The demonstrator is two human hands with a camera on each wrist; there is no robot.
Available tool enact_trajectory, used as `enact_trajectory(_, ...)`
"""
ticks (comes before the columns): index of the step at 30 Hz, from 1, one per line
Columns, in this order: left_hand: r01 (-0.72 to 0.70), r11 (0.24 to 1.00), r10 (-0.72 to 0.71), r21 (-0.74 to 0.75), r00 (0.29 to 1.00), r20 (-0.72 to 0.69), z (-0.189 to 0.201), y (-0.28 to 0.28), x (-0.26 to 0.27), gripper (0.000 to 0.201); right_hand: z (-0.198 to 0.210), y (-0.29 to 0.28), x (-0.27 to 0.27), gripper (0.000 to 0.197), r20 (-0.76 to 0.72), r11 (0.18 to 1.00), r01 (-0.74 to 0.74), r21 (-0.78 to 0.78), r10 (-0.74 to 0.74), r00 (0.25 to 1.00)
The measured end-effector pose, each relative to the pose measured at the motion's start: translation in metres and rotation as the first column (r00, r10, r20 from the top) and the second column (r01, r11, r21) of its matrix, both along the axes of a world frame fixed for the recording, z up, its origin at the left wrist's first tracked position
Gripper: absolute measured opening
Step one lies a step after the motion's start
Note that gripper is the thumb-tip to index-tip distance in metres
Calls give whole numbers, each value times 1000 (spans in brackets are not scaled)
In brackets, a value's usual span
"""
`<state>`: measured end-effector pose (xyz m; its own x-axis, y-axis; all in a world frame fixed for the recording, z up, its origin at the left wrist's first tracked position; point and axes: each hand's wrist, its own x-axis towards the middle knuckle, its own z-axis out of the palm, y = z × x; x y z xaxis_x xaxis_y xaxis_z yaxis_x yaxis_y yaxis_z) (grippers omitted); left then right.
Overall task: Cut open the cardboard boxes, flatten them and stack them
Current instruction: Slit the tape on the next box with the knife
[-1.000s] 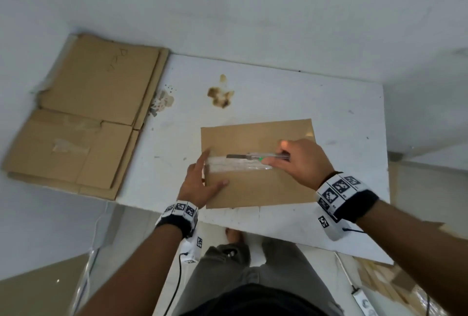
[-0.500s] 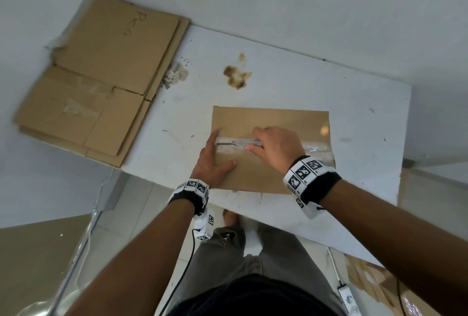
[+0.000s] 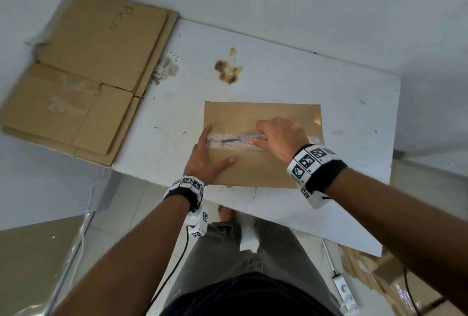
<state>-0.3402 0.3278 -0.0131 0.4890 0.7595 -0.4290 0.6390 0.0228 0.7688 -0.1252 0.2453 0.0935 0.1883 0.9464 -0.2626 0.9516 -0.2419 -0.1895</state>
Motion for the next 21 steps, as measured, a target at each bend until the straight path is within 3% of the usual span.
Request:
enact_trajectory(4, 1, 1000, 0, 13, 999, -47, -1, -1, 0, 120, 10, 5, -14, 28, 89, 999, -40, -18, 41, 995)
enact_trajectory(7, 8, 1000, -7, 26, 998, -57, -2, -1, 2, 119, 18, 10, -9, 27, 75, 997, -51, -58, 56, 996)
enact_trajectory(13, -26, 997, 28, 67, 999, -34, -3, -13, 3, 107, 22, 21, -8, 17, 65, 967, -230, -112, 238, 969)
enact_trajectory(21, -81, 988, 84, 134, 996, -16, -16, -18, 3, 105, 17, 28, -1, 25, -36, 983, -172, -68, 170, 985)
